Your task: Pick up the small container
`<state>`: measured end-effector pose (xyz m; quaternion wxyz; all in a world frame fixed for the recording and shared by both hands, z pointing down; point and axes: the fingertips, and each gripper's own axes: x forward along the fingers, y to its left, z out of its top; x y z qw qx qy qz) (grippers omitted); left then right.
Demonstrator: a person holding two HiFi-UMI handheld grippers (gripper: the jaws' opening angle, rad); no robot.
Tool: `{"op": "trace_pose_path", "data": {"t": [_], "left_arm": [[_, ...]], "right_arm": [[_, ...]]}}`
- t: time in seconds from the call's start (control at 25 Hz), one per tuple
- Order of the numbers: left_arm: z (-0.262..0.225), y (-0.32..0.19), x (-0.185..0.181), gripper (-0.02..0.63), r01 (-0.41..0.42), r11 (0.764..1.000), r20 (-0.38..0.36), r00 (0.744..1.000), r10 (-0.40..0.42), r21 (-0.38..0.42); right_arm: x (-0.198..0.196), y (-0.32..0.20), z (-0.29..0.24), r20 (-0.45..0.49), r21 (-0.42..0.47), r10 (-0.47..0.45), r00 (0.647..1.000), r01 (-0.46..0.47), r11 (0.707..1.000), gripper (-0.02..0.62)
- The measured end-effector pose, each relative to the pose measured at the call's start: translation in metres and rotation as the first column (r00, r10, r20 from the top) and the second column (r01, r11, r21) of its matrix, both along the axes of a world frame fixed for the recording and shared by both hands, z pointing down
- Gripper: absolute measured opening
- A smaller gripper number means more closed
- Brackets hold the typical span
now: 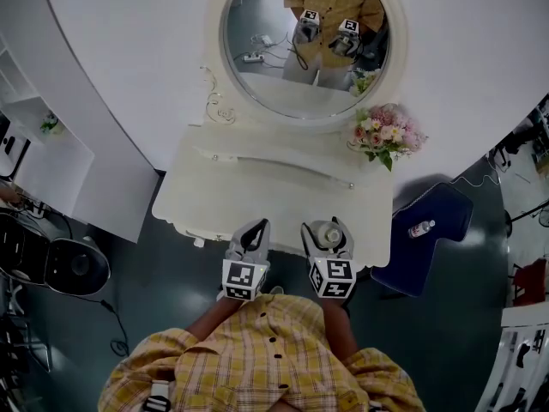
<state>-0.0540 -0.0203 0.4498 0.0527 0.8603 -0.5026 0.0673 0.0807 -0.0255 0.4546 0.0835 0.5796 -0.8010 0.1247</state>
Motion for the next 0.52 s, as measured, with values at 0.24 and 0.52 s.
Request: {"op": "trace_pose_path", "data": {"t": [0.24, 0.52], "left_arm": [[0.001, 0.001, 0.002, 0.000, -0.007, 1.000, -0.002, 1.000, 0.007, 0.005], [-0.009, -0.001, 0.003, 0.000, 0.003, 1.000, -0.014, 1.000, -0.003, 0.014]], "right_arm": [[0.000, 0.001, 0.000, -0.001, 0.001, -0.001, 1.000, 0.001, 1.000, 0.336], [0.000, 0.000, 0.000, -0.003, 0.004, -0.001, 1.000, 0.001, 1.000, 0.337]]}}
